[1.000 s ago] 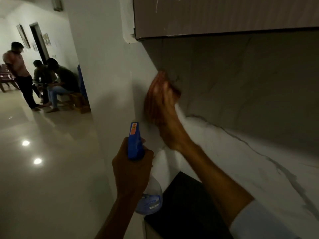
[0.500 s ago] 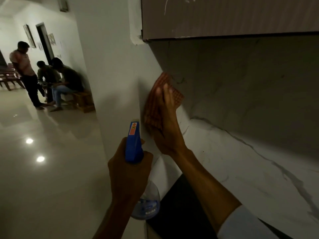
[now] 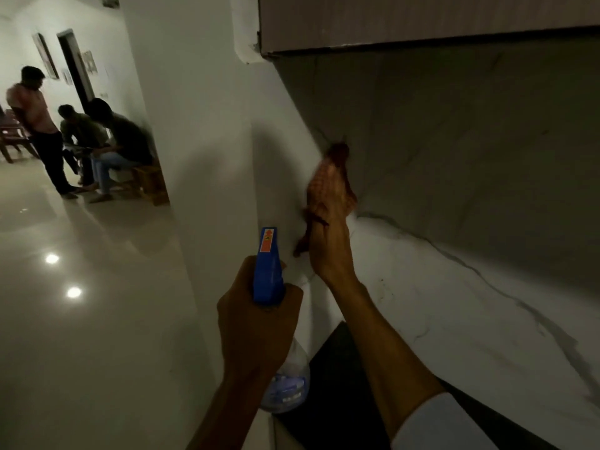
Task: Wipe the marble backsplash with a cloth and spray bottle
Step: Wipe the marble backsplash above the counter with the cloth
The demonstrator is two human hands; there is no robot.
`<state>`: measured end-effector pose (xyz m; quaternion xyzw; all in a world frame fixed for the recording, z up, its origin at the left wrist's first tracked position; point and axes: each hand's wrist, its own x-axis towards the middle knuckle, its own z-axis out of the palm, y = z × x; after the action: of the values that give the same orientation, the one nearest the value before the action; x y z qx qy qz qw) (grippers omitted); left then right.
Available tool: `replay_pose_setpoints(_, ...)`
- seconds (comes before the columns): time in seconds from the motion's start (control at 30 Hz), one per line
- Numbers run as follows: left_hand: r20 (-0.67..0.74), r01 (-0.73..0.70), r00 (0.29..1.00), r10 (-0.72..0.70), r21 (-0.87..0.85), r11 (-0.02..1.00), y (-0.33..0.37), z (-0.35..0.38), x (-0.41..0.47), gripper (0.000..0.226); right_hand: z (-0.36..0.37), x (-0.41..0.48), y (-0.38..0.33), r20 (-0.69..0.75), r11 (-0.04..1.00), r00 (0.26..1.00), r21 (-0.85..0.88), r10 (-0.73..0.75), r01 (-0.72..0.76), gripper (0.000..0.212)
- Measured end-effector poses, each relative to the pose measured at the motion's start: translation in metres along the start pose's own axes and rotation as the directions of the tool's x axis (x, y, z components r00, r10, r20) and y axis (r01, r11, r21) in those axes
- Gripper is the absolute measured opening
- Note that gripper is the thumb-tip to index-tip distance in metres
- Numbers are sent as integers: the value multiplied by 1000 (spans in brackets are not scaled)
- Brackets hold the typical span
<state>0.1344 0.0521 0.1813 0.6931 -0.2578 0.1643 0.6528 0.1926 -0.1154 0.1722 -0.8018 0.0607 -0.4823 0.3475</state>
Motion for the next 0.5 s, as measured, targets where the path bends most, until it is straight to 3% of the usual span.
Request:
replay_pose_setpoints(0.1, 34, 45, 998, -45, 2, 999, -1, 6, -3, 27, -4, -21, 30, -70, 976, 974, 24, 216, -215, 49)
replay_pose_setpoints(0.17, 54, 80, 995, -79, -11, 997, -1, 12, -4, 29, 1, -40, 37, -29, 890, 899, 162, 437, -427, 49)
replay_pose_setpoints(0.23, 65, 104, 993, -103, -15, 994, -1, 17, -3, 23, -3, -33, 23, -82, 824, 849, 305, 522, -477, 44)
replay_pose_setpoints(0.3, 81, 131, 988, -129, -22, 991, -1, 22, -2, 27, -14, 7, 6, -171, 829, 840, 349, 514, -436, 38)
replay_pose_setpoints(0.37, 83, 139, 987, -137, -22, 990, 0, 24, -1, 37, -30, 61, -17, -229, 910, 899, 276, 373, -308, 39)
replay_pose_setpoints(0.5, 85, 108, 991, -106, -17, 994, 2, 25, 1, 34, -56, 129, -29, -138, 989, 980, 36, 144, -141, 42)
